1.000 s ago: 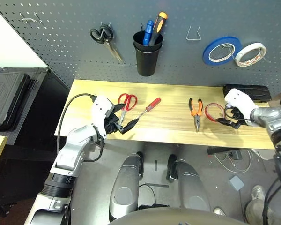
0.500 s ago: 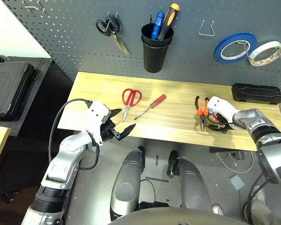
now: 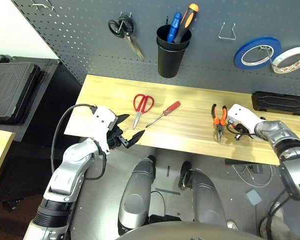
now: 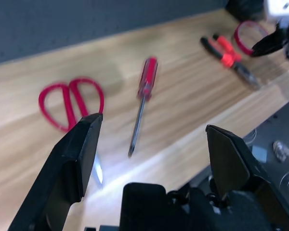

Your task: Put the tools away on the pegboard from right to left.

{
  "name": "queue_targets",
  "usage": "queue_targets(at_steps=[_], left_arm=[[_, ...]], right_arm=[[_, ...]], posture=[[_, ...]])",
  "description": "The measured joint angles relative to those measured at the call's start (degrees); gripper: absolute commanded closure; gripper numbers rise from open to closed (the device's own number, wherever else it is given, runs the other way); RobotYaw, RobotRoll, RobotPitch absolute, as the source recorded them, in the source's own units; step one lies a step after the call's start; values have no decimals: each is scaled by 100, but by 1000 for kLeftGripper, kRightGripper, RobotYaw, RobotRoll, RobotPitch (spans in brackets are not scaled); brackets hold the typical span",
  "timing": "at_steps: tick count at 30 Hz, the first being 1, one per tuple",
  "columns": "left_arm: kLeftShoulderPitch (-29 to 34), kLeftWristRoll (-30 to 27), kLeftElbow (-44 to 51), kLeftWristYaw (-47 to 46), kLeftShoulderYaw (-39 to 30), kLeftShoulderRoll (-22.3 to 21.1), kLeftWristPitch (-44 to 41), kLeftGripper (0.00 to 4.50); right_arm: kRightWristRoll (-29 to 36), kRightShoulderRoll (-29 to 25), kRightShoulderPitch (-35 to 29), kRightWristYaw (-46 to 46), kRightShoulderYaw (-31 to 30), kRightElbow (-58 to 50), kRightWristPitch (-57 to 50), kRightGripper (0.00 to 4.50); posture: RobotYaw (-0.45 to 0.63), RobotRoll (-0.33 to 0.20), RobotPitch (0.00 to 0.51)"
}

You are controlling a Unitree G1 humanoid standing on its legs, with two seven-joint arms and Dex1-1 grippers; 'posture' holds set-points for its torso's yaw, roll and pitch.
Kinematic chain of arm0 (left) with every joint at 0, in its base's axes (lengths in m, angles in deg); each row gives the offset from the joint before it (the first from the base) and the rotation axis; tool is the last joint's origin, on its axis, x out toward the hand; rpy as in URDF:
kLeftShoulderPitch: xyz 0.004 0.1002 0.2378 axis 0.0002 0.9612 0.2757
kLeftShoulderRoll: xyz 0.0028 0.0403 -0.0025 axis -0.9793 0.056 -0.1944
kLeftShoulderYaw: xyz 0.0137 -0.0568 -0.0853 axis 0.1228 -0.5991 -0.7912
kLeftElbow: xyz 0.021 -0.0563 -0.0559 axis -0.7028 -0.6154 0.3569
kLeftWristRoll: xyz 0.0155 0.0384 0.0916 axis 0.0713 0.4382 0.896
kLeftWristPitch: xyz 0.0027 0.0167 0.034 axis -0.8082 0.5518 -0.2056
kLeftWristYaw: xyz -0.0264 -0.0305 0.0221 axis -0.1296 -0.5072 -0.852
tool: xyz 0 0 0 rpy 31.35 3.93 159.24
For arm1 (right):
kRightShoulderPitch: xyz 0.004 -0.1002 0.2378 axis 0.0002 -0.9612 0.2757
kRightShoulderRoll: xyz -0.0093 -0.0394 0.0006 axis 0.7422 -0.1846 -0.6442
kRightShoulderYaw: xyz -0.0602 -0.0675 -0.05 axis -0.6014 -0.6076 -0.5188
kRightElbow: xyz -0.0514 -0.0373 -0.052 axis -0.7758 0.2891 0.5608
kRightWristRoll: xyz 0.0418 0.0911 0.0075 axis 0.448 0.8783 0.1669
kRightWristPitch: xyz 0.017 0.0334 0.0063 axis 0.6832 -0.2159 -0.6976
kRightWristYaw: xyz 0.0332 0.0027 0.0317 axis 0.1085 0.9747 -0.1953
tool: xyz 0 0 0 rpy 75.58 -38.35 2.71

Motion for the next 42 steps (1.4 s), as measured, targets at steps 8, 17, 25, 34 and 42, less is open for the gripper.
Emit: queue_targets(at_steps=[8, 17, 25, 34, 42], left_arm=[[-16, -223, 623, 266, 173, 42, 182, 0], [-183, -507, 1240, 616, 407, 27, 346, 0], [-681, -576, 1438, 715, 667, 32, 376, 0], [-1160, -640, 1512, 876, 752, 12, 390, 0], [-1409, -767, 1491, 837, 764, 153, 398, 0]], right_arm=[[256, -190, -856, 587, 435, -565, 584, 4476], [469, -315, -1984, 1634, 983, -1489, 1728, 4476], [364, -375, -2672, 3013, 1304, -1947, 2547, 4476], [108, -1046, -2287, 4265, 1511, -1483, 2847, 4476], [-9, -1152, -1628, 4384, 1494, -976, 3188, 4476]], posture=[[321, 0, 298], [314, 0, 290], [299, 0, 276], [282, 0, 266], [262, 0, 261]])
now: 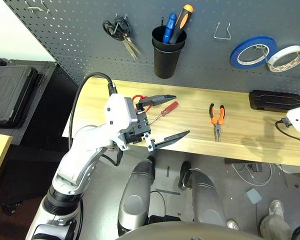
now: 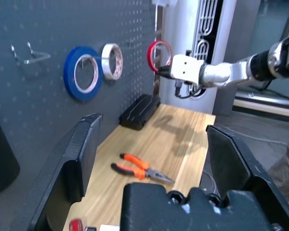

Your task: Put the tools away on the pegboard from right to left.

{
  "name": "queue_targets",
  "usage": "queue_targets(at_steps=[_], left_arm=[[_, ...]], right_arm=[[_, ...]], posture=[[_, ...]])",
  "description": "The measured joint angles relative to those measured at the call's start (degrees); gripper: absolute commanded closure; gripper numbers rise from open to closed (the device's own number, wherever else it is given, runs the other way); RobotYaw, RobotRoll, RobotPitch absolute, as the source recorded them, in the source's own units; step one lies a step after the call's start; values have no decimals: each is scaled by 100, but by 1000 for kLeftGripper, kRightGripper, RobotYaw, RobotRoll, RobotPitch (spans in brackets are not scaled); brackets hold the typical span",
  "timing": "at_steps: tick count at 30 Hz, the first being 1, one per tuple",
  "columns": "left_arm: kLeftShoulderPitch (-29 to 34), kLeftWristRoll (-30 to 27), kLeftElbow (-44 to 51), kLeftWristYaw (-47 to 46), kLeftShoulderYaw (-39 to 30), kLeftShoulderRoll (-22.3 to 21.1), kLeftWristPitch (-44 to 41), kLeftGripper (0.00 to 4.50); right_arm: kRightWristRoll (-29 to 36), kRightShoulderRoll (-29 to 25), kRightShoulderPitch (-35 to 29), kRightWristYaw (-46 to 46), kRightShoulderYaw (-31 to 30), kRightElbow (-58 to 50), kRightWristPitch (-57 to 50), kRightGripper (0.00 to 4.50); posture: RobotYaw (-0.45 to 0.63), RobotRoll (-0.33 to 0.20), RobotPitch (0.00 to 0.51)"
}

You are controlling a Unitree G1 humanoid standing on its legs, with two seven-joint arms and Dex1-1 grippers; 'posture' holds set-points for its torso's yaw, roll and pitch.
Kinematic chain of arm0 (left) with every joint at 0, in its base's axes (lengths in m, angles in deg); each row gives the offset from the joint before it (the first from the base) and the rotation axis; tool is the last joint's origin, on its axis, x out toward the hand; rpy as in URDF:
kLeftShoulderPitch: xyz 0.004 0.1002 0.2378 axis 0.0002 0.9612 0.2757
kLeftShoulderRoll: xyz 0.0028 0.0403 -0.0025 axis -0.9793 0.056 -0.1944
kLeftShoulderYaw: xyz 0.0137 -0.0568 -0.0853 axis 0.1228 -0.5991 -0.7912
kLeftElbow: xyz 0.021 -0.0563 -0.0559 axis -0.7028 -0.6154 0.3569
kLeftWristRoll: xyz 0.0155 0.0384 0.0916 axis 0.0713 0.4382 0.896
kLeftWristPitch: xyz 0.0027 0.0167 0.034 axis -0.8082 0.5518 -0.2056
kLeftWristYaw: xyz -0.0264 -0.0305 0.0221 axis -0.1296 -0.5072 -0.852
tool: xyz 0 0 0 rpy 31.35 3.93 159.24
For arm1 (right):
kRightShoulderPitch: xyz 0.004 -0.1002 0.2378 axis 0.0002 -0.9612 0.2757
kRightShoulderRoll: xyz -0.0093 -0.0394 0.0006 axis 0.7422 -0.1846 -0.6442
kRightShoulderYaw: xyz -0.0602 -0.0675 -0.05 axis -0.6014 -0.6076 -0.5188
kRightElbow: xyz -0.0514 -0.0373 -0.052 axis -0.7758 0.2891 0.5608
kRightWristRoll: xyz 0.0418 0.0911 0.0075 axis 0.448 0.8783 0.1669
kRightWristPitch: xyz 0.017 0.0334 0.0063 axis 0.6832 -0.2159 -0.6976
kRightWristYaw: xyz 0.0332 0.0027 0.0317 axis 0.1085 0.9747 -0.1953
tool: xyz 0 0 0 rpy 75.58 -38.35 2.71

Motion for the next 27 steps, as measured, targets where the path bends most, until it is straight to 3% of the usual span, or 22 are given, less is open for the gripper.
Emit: queue_targets(at_steps=[16, 27], left_arm=[[-388, -562, 12, -356, -167, 193, -366, 0], [-467, -636, -2, -435, -192, 273, -425, 0]], right_arm=[[-127, -266, 973, 55, -53, 613, -217, 4476], [-92, -190, 2281, -656, -190, 1036, -1243, 4476]], posture=[[257, 0, 270], [257, 0, 272]])
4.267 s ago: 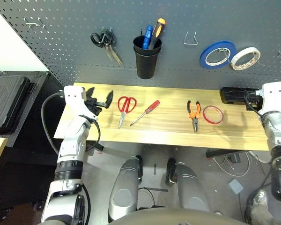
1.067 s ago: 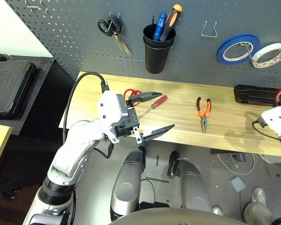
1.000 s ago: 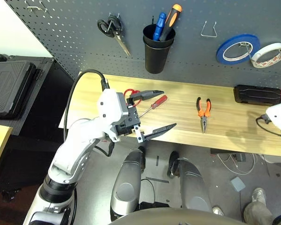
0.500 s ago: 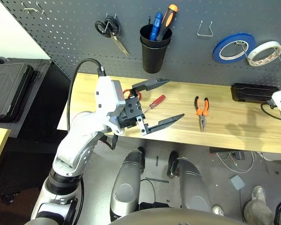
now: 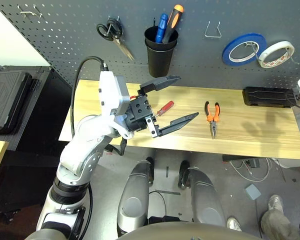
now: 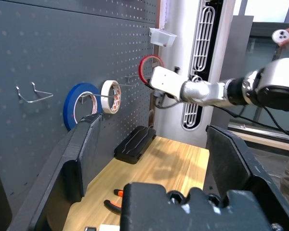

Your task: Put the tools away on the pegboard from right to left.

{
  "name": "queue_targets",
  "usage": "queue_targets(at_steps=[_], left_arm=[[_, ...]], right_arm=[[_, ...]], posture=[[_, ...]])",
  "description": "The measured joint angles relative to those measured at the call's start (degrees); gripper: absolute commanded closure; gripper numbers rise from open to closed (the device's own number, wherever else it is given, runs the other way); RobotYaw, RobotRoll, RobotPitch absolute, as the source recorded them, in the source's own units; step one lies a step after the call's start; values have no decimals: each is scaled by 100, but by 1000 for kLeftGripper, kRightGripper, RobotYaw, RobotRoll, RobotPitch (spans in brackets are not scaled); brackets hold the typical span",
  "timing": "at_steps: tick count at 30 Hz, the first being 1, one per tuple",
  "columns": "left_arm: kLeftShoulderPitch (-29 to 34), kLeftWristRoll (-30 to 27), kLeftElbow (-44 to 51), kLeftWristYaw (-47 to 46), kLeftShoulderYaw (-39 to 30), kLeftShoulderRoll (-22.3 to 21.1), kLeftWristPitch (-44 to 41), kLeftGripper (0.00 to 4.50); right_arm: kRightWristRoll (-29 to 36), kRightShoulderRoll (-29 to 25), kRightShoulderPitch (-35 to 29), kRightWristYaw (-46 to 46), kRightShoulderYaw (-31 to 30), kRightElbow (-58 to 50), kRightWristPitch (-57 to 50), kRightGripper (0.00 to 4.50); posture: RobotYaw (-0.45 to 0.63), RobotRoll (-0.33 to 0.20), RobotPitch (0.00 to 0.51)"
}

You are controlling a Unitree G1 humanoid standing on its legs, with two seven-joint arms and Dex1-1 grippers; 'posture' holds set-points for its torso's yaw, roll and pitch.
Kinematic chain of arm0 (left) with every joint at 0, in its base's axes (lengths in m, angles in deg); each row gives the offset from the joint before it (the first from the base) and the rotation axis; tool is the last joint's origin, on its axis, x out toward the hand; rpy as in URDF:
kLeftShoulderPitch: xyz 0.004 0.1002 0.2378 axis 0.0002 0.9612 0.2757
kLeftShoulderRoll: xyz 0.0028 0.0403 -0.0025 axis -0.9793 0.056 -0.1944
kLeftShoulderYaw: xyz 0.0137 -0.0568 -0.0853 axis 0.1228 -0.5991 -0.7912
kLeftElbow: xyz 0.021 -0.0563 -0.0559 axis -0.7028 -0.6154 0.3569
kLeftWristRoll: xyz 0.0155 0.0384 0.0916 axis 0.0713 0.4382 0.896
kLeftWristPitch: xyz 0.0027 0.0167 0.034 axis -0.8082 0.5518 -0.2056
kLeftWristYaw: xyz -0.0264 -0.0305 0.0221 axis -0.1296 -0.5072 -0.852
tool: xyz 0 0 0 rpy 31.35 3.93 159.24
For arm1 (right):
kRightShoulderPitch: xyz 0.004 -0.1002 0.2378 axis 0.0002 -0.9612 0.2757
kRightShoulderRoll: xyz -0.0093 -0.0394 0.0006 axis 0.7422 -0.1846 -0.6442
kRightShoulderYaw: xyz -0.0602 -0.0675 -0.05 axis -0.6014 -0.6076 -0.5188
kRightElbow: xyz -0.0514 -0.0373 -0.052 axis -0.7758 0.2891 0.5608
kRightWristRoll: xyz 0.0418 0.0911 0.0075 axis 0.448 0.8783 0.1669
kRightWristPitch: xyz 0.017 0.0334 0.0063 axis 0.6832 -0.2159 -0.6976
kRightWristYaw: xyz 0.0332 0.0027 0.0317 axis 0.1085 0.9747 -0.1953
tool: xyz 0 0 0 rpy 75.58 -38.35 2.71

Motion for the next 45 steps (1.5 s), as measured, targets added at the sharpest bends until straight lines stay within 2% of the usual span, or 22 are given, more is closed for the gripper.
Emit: queue_targets(at_steps=[1, 2, 5, 8, 14, 18, 21, 25, 31, 35, 39, 45], left_arm=[[-3, -2, -2, 0, -2, -8, -4, 0], [-5, -2, -5, -1, -2, -16, -14, 0], [-13, -2, -6, -1, -2, -42, -27, 0], [-12, -2, -6, -10, -5, -96, -53, 0], [31, -2, -2, -89, -22, -125, -66, 0], [95, 1, -8, -88, -22, -157, -69, 0], [111, 3, -26, -71, -13, -236, -93, 0], [176, 57, -67, 99, 29, -653, -322, 0], [205, 338, -222, 332, 341, -1222, -806, 0], [155, 681, -319, 430, 585, -1624, -1182, 0], [121, 946, -420, 455, 685, -1751, -1305, 0], [118, 1313, -533, 551, 820, -1926, -1430, 0]], right_arm=[[21, 46, 115, -77, 0, 28, -114, 4476], [58, 121, 254, -151, 0, 65, -245, 4204], [92, 245, 481, -240, 1, 148, -446, 3314], [175, 287, 521, -239, 21, 154, -386, 2198], [325, 322, -343, -144, 86, 39, 405, 30], [538, 427, -1283, -139, 223, -335, 1204, 30], [687, 699, -1935, -352, 238, -861, 1528, 30], [1095, 1122, -2478, -1030, 252, -1648, 1030, 30], [1865, 1778, -2913, -2116, 276, -3042, -1023, 30], [2406, 2255, -3043, -2533, 260, -4486, -3006, 30], [2806, 2559, -2991, -2611, 252, -5511, -4770, 30], [3176, 3167, -2489, -2124, 419, -5974, -6765, 30]], posture=[[257, 0, 272], [257, 0, 272], [265, 0, 274], [270, 0, 280], [270, 0, 287], [268, 0, 288], [265, 0, 287], [261, 0, 284], [263, 0, 284], [268, 0, 285], [270, 0, 287], [276, 0, 292]])
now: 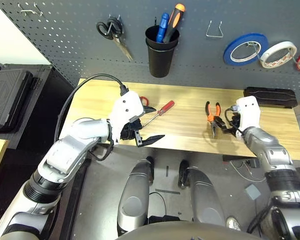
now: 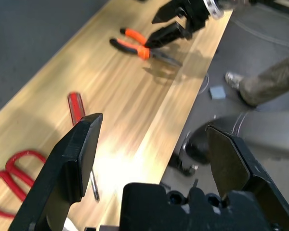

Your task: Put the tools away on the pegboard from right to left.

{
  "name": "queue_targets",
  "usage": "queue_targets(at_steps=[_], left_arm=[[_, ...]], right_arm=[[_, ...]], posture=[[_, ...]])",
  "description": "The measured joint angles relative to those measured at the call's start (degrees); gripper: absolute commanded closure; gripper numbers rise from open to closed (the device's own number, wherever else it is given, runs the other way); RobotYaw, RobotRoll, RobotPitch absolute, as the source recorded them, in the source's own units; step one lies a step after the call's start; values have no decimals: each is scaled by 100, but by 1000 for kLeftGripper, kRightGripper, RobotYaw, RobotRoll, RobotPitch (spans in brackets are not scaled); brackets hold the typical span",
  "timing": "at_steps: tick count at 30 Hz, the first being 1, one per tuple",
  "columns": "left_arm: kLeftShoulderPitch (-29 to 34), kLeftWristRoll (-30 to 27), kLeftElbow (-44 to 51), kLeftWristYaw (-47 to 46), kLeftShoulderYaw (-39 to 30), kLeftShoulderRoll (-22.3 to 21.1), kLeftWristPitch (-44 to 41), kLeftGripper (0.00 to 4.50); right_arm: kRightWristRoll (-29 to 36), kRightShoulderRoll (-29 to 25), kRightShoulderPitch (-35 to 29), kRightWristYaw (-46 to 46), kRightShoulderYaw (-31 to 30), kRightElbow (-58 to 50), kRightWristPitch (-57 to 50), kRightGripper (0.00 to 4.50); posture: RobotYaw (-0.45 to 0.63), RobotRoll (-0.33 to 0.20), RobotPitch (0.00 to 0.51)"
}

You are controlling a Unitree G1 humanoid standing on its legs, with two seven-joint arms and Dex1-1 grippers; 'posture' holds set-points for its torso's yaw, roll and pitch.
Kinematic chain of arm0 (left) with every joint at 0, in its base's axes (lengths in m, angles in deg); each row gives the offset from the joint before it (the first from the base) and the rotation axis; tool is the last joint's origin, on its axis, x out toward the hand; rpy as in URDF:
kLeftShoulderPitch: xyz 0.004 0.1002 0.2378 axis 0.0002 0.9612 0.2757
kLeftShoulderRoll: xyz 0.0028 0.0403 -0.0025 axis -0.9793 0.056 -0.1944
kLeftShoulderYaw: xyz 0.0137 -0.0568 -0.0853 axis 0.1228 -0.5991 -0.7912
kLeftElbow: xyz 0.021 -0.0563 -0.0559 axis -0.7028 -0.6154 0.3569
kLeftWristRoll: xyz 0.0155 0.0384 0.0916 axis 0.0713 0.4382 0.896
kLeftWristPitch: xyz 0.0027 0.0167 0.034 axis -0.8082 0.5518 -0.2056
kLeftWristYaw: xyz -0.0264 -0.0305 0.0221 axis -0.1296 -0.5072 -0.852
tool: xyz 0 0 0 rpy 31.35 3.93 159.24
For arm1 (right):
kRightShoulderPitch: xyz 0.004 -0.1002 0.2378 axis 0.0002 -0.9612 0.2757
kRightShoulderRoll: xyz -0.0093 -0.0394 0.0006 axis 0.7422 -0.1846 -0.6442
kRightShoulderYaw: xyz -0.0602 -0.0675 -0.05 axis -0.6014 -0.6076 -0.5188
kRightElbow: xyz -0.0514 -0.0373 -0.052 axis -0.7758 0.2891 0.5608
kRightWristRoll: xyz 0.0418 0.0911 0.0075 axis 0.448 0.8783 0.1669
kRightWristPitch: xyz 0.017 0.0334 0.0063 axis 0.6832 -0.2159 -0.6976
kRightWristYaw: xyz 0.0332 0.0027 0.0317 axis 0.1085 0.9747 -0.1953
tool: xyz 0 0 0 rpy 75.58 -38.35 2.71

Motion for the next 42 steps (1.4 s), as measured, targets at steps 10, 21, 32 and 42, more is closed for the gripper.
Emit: queue_targets(at_steps=[10, 21, 32, 42], left_arm=[[-41, 305, -131, 85, 117, -28, -147, 0], [-77, 599, -220, 83, 161, 2, -168, 0], [-107, 724, -420, 66, 160, 165, -168, 0], [-187, 810, -441, 79, 161, 185, -168, 0]], right_arm=[[0, 439, 1233, 999, 480, 848, -1441, 30], [-338, 477, 1899, 1439, 461, 2084, -1272, 30], [-471, 471, 2436, 1483, 464, 3836, -94, 422], [-676, 397, 2706, 1395, 432, 4872, 1116, 1897]], posture=[[309, 0, 311], [327, 0, 319], [321, 0, 320], [323, 0, 318]])
